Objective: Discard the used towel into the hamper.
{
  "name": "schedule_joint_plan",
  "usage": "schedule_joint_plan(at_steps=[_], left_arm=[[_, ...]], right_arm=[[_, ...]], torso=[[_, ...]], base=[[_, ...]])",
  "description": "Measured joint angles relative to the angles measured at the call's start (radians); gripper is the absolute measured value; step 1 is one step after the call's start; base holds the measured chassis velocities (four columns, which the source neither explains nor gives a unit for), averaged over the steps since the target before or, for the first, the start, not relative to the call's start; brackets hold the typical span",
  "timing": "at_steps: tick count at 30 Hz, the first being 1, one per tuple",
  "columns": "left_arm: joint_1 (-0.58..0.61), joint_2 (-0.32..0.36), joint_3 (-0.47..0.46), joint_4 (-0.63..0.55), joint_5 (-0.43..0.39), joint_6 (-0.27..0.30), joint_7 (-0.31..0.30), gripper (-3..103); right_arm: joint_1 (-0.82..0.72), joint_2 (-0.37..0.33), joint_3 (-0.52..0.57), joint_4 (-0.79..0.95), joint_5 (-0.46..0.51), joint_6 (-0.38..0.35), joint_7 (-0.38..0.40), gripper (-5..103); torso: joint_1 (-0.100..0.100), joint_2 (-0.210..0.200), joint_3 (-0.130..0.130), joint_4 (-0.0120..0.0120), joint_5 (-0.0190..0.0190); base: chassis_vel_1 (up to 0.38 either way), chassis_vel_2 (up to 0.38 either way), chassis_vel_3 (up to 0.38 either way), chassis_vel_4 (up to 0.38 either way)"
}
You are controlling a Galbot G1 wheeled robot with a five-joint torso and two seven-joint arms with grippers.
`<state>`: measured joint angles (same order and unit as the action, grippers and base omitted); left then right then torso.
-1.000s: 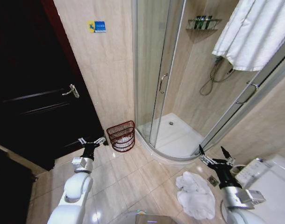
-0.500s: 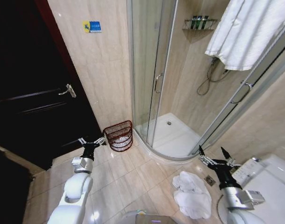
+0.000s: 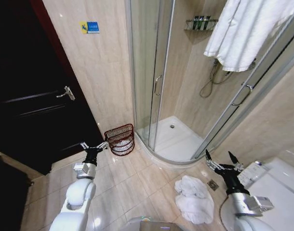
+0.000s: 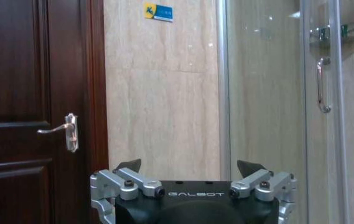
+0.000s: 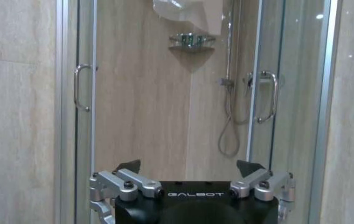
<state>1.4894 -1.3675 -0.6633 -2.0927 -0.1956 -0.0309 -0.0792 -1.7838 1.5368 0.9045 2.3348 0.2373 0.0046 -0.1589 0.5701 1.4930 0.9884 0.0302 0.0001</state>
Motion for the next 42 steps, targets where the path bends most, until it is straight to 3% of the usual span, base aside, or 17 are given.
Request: schedule_joint_plan(at_steps=[12,25,30,36,42], left_arm=[[0.003,-0.018,0.016,0.007,0.01,-0.019,-0.015,100],[0.012,-0.034,0.018,0.033,0.038,-0.031,-0.028,100],[0.006,-0.045,0.027,0.05,0.051,-0.028,-0.038,100],[-0.035,-0.03,0.109,0.089,0.067,-0.014,-0.045,100],[-0.034,-0.028,0.11,0.093,0.07,-0.014,-0.047,100]], right_arm=[[0.099,-0.051,0.007,-0.009,0.02,-0.056,0.017,100],[0.256,-0.096,-0.012,-0.107,0.033,-0.005,0.035,100],[0.327,-0.134,-0.026,-0.139,0.034,-0.002,0.077,100],[0.382,-0.197,0.015,-0.116,0.069,-0.065,0.134,100],[0.463,-0.266,0.0,-0.103,0.096,-0.137,0.167,100]], torso=[[0.0,0.0,0.0,0.0001,0.0],[0.0,0.0,0.0,0.0002,0.0001],[0.0,0.0,0.0,0.0003,0.0003],[0.0,0.0,0.0,-0.0007,0.0],[0.0,0.0,0.0,0.0003,-0.0001]], base=[[0.0,0.0,0.0,0.0],[0.0,0.0,0.0,0.0],[0.0,0.0,0.0,0.0],[0.0,0.0,0.0,0.0],[0.0,0.0,0.0,0.0]])
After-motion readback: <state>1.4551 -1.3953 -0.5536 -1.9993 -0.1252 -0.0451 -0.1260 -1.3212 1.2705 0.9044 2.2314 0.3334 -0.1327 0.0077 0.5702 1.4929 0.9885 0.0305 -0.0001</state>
